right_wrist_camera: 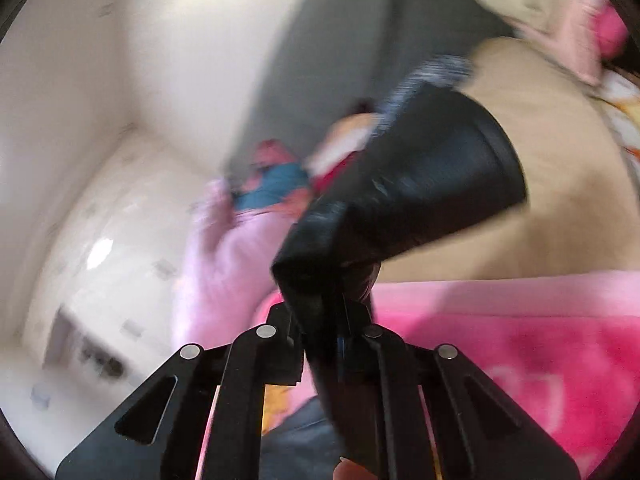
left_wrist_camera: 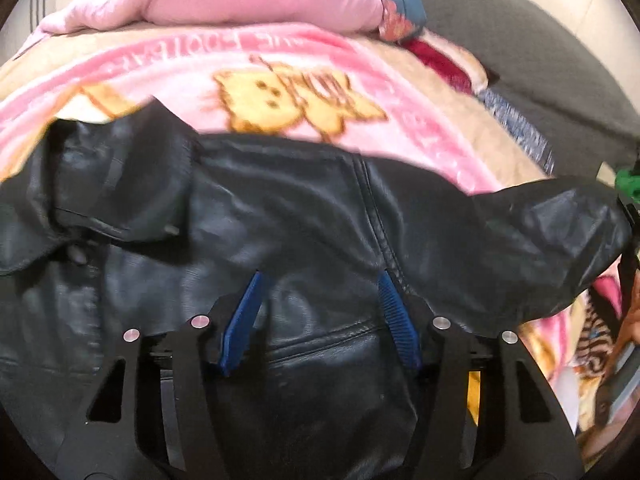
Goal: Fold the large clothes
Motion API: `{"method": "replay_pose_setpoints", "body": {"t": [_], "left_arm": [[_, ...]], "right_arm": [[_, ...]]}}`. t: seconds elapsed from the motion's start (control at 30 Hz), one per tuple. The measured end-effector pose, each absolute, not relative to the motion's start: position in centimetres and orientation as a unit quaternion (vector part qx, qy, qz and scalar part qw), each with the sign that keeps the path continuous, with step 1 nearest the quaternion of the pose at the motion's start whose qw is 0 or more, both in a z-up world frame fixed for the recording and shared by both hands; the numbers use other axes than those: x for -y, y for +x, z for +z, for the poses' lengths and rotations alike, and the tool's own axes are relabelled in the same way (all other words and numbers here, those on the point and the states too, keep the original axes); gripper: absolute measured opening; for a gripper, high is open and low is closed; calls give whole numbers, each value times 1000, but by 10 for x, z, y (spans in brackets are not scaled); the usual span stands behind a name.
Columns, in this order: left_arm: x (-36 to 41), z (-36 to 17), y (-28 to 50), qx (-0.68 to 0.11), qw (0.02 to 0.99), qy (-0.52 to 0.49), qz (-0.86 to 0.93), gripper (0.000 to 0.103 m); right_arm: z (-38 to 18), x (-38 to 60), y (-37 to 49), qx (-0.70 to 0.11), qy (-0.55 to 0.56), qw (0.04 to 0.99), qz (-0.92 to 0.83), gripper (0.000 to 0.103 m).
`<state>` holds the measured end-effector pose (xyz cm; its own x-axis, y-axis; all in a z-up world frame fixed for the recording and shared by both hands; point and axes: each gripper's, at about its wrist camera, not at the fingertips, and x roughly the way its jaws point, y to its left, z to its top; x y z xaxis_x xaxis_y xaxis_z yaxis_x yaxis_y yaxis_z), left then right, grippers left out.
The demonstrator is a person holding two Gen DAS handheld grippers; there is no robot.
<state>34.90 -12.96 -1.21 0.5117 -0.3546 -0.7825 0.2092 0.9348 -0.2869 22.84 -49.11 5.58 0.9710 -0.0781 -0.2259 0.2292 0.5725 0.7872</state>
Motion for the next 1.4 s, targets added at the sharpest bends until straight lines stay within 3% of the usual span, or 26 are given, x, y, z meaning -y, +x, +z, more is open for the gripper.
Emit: {"method": "replay_pose_setpoints", "body": {"t": [0.13, 0.4, 0.63, 0.87, 1.2, 1.27, 1.33, 1.4], "left_arm": [[93, 26, 341, -442, 879, -97, -153, 52], [-11, 109, 314, -380, 905, -156, -113, 72], [-90, 159, 273, -320, 917, -214, -100, 79], [-142, 147, 245, -318, 903, -271, -105, 84], [-194, 79, 223, -352, 850, -369, -131, 88], [-197, 66, 222, -358, 835, -392, -143, 88], [-199, 52, 222, -367, 826, -402, -146, 89], [-200, 36, 223, -379, 813, -415, -155, 89]], "right_arm": [[84, 435, 240, -86, 403, 911, 16, 10], [134, 311, 259, -117, 280, 938, 169, 10], [154, 195, 251, -139, 177, 932, 284, 10], [113, 97, 248, -218, 85, 917, 322, 10], [42, 28, 246, -299, -24, 905, 301, 15], [25, 19, 247, -313, -57, 903, 288, 19], [12, 11, 243, -323, -84, 896, 291, 36], [1, 3, 236, -344, -111, 884, 296, 69]]}}
